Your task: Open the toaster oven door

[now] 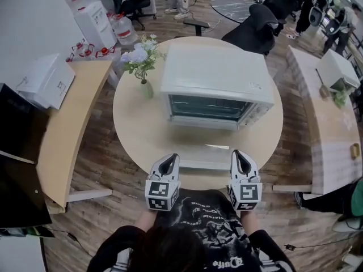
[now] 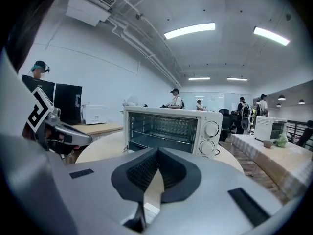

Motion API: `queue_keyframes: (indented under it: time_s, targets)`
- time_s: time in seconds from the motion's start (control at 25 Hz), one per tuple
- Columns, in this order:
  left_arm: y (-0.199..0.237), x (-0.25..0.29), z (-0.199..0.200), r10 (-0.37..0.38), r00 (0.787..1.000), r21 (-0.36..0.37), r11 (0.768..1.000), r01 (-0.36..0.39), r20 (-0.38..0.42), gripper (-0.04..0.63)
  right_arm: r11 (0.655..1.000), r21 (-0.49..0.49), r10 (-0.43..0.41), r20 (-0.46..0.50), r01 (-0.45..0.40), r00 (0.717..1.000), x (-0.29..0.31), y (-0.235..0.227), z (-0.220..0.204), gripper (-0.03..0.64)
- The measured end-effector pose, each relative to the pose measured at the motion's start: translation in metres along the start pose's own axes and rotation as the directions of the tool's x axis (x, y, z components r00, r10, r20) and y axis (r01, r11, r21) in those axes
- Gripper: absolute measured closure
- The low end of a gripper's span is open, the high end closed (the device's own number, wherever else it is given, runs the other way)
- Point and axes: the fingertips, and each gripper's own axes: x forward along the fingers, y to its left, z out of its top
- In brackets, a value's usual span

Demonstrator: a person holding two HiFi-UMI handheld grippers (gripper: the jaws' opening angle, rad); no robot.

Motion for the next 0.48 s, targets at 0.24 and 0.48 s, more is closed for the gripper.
queue_keyframes:
  time_s: [0.24,0.48]
  targets:
    - [-0.0015,0.0013,0.0017,-0.003,1.0,0.005,1.0,0.003,0.0,0.578,0.999,-0.034,-0.003,-0.019,0.002,1.0,0.0038,0.0027,0.0007,0.609]
    - [-0.0078,0.0046,0.0013,-0.016,1.0,0.021,1.0,0.016,-0.001,0.578,1.0,-0.009,-0.006,-0.037,0.006,0.999,0.0059,-0.0013,-0.0046,0.61]
